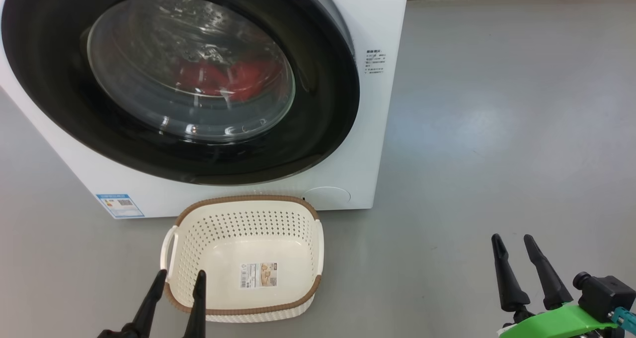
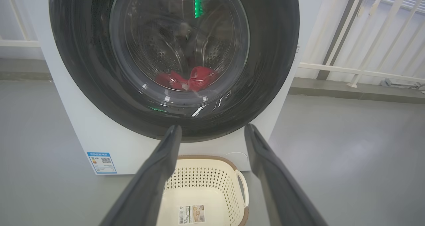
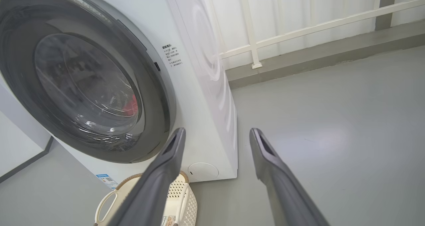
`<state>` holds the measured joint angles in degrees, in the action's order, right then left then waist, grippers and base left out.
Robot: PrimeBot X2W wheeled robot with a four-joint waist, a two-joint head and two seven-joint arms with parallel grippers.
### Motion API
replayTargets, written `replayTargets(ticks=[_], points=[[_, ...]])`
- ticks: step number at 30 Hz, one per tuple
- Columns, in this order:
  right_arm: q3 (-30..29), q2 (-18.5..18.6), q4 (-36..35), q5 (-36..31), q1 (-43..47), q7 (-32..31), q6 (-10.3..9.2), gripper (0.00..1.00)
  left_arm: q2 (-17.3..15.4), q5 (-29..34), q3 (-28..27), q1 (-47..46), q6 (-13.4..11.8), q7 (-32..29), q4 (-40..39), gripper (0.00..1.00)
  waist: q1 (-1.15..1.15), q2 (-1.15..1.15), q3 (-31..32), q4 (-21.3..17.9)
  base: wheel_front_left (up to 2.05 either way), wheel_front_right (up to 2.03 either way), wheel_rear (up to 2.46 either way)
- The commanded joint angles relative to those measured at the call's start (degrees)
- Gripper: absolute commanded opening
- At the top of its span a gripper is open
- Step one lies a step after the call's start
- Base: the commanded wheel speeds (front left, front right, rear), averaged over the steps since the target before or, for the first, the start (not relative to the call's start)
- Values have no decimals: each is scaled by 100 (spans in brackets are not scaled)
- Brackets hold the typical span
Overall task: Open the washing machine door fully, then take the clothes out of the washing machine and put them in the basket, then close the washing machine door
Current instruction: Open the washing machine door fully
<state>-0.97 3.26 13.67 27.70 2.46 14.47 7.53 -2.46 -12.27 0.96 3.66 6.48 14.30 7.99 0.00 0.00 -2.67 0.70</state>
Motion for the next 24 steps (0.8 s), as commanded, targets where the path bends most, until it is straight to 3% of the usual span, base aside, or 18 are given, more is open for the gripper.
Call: replayTargets(ticks=[1,9,24], points=[[153,43,-167,66,-49,52,-4,0,-42,-45,-184,-109,-46,70,-128,100,0,0,-13,8,0,0,0],[471,6,-238,505,-656,52,-4,0,-42,-93,-108,-212,-76,70,-186,100,0,0,-199,41,0,0,0],[717,74,-45,1375,-2870,52,-4,0,-42,-92,11,-825,-14,70,-208,100,0,0,-1088,379,0,0,0]])
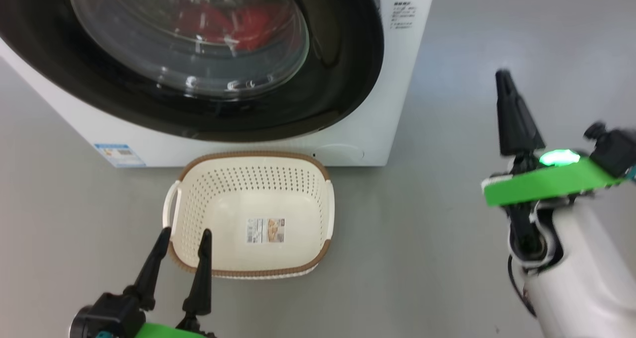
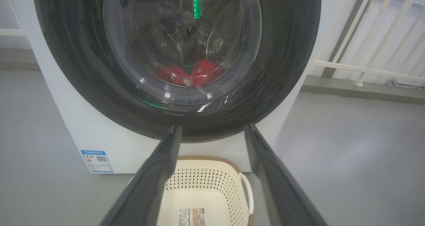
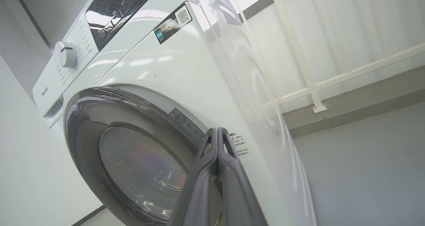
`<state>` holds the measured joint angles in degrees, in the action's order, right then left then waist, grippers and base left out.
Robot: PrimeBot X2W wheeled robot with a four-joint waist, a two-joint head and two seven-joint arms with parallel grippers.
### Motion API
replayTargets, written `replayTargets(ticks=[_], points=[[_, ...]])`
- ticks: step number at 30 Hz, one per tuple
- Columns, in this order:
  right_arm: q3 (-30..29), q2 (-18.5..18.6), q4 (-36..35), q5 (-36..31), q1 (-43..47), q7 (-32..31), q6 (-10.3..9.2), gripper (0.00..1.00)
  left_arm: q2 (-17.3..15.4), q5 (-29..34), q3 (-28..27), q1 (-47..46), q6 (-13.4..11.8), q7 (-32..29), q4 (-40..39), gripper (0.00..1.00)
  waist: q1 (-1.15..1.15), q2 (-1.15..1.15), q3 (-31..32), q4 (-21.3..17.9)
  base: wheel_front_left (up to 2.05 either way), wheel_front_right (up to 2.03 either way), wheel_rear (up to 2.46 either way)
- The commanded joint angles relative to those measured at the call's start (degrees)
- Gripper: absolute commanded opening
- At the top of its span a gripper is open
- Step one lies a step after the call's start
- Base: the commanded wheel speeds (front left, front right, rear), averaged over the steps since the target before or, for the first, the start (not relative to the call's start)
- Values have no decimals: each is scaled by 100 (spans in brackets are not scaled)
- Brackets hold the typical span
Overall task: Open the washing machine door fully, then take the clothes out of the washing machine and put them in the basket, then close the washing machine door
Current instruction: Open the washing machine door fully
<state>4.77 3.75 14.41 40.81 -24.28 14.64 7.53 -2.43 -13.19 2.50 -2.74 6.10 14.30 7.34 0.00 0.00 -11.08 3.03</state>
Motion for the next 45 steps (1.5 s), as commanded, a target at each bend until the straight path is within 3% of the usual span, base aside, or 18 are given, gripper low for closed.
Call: replayTargets(ticks=[1,13,25,36,45], points=[[146,58,-85,103,-337,36,-4,0,-44,2,-131,-241,33,70,-139,100,0,0,-320,181,0,0,0],[528,651,391,887,-1754,36,-4,0,-44,-87,48,-858,102,70,-89,100,0,0,-1074,617,0,0,0],[1887,1299,1068,2241,-3101,-129,-4,0,-44,-259,247,-1237,125,70,-8,100,0,0,-1612,930,0,0,0],[2939,1699,1218,3185,-3649,-258,-4,0,-44,-231,343,-1329,134,70,52,100,0,0,-1679,951,0,0,0],[3458,2003,987,4180,-3900,-979,-4,0,-44,-252,445,-1364,137,70,93,100,0,0,-1656,928,0,0,0]])
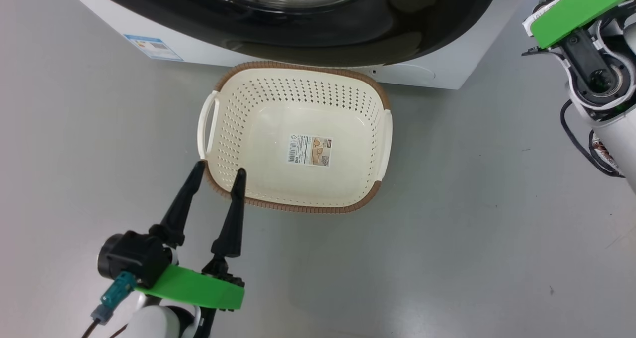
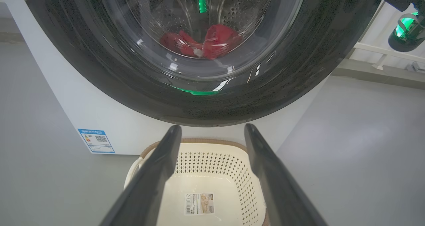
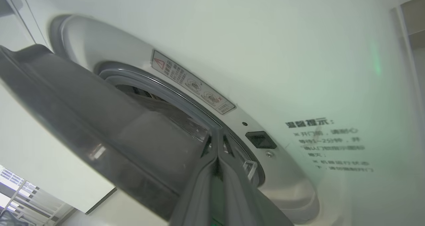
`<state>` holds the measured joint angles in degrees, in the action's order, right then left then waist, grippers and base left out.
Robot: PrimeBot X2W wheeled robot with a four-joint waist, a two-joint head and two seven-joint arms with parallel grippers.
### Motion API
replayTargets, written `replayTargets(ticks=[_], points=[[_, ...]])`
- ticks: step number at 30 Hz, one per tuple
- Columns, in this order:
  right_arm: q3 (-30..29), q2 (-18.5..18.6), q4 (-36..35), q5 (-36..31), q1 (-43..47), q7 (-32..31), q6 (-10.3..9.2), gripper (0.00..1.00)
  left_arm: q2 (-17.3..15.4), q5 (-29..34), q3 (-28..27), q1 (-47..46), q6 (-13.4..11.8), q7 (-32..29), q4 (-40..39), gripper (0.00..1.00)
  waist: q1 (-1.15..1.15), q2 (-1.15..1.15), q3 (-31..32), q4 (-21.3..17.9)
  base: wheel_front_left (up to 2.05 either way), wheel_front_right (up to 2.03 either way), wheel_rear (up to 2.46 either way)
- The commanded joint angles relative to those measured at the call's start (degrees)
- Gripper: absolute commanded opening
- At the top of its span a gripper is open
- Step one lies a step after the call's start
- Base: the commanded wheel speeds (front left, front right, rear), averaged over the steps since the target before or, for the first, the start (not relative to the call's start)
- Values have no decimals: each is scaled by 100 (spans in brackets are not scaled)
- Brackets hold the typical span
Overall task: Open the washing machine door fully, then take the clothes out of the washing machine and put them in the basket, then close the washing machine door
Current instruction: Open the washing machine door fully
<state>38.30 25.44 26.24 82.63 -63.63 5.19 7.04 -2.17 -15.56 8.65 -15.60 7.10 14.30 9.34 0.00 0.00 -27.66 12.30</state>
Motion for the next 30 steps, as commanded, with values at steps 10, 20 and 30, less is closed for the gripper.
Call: replayTargets(ticks=[10,20,30], points=[[122,88,-553,991,103,-1112,45,0,-71,-100,18,-74,38,70,-124,100,0,0,101,81,0,0,0],[-243,53,-796,1508,557,-2032,45,0,-71,-106,3,54,38,70,-120,100,0,0,358,112,0,0,0],[-532,-135,-811,1558,1013,-2813,45,0,-71,-117,-5,181,38,70,-100,100,0,0,612,94,0,0,0]])
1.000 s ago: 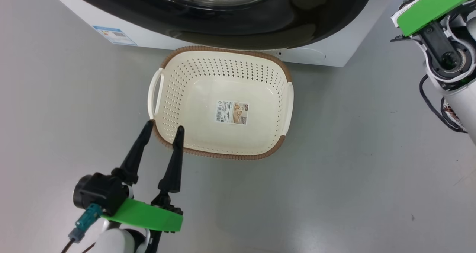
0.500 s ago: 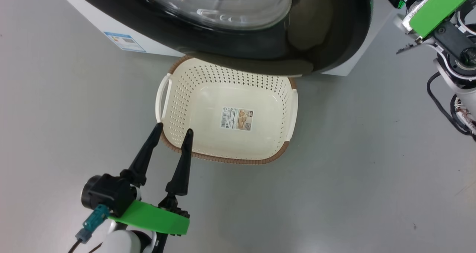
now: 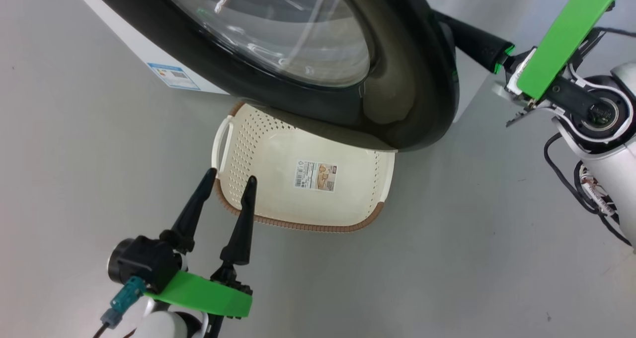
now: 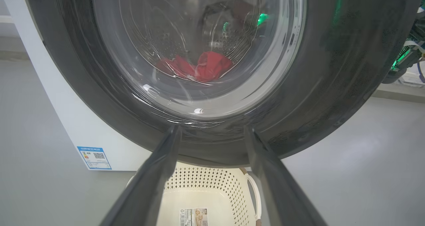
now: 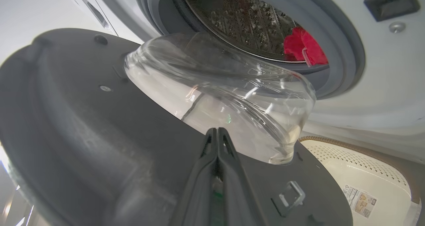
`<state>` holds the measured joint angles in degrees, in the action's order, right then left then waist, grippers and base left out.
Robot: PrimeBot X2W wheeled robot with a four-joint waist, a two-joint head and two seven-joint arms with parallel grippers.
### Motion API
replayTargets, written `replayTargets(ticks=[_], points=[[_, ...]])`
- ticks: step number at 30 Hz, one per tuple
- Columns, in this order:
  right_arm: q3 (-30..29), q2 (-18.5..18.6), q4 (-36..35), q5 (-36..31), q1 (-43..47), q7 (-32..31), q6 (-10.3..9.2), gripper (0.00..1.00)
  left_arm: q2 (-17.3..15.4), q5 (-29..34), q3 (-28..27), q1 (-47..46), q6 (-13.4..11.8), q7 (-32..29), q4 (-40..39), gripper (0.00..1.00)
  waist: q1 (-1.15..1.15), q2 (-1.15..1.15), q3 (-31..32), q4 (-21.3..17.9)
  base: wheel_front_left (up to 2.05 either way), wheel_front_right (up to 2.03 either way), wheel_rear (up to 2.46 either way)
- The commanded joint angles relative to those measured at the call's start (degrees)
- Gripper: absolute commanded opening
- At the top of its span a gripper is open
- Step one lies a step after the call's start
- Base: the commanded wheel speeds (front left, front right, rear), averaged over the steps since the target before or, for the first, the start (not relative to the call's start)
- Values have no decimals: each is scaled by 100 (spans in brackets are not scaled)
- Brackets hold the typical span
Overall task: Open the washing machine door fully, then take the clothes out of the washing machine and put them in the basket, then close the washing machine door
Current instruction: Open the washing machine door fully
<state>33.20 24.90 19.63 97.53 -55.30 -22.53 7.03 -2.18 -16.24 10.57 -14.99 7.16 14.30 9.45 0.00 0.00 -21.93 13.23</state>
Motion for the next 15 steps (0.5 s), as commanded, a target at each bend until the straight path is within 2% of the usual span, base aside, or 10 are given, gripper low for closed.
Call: replayTargets(ticks=[1,15], points=[[-54,-100,-155,76,229,-116,46,0,-70,-51,-194,134,33,70,-110,100,0,0,63,3,0,0,0],[-366,-353,-423,-25,925,-815,46,0,-70,-47,-227,352,33,70,-122,100,0,0,359,7,0,0,0]])
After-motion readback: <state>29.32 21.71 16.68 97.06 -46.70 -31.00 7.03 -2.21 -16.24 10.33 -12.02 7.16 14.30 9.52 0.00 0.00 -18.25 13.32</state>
